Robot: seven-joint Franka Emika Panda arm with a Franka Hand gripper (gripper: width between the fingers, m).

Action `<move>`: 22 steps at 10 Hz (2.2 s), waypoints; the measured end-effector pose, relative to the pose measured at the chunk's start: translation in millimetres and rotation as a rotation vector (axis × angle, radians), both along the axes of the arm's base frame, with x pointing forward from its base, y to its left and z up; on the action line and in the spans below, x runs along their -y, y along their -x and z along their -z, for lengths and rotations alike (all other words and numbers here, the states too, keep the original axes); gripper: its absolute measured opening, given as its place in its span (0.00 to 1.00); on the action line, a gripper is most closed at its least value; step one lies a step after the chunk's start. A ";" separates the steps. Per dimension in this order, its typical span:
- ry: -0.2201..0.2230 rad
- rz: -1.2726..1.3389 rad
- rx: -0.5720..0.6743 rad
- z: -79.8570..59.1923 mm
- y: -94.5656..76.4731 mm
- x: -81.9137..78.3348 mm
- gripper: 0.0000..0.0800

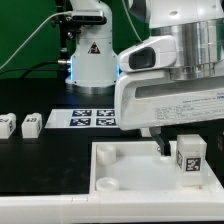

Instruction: Assemble one leg

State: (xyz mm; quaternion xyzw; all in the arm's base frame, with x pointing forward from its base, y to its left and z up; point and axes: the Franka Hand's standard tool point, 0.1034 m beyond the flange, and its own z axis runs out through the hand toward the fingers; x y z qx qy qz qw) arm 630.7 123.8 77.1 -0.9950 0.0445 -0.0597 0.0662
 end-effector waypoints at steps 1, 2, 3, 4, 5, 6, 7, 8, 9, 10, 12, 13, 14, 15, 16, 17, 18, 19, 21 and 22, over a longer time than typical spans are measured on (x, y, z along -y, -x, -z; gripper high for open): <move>-0.003 0.016 -0.003 0.2 0.2 -0.5 0.77; -0.003 0.019 -0.003 0.3 0.2 -0.4 0.54; -0.013 0.082 -0.011 0.2 0.1 -0.3 0.54; -0.028 0.186 -0.024 0.3 0.0 0.6 0.39; -0.038 0.273 -0.036 0.4 -0.1 1.4 0.39; -0.049 0.350 -0.046 0.4 -0.2 1.8 0.39; -0.079 0.490 -0.067 1.3 -0.5 4.3 0.39; -0.122 0.640 -0.096 2.2 -0.4 6.0 0.39; -0.161 0.809 -0.131 3.1 0.5 5.8 0.39; -0.198 0.944 -0.161 3.6 0.9 5.7 0.39; -0.224 1.112 -0.197 4.3 2.4 1.8 0.39; -0.224 1.111 -0.197 4.3 2.5 1.7 0.39; -0.217 1.057 -0.187 4.3 2.5 1.7 0.39; -0.214 1.033 -0.183 4.3 2.5 1.7 0.52; -0.176 0.859 -0.161 4.6 3.8 1.6 0.69; -0.118 0.627 -0.139 4.0 5.2 0.4 0.77; -0.076 0.461 -0.120 3.5 5.3 0.3 0.80; -0.052 0.345 -0.110 3.5 5.7 0.6 0.80; -0.031 0.134 -0.079 3.6 5.2 2.9 0.81; -0.012 0.005 -0.064 4.5 5.2 3.8 0.81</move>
Offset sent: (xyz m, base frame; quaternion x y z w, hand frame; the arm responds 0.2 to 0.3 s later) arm 0.0000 0.0000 0.0000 0.0000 0.0000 0.1790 0.9838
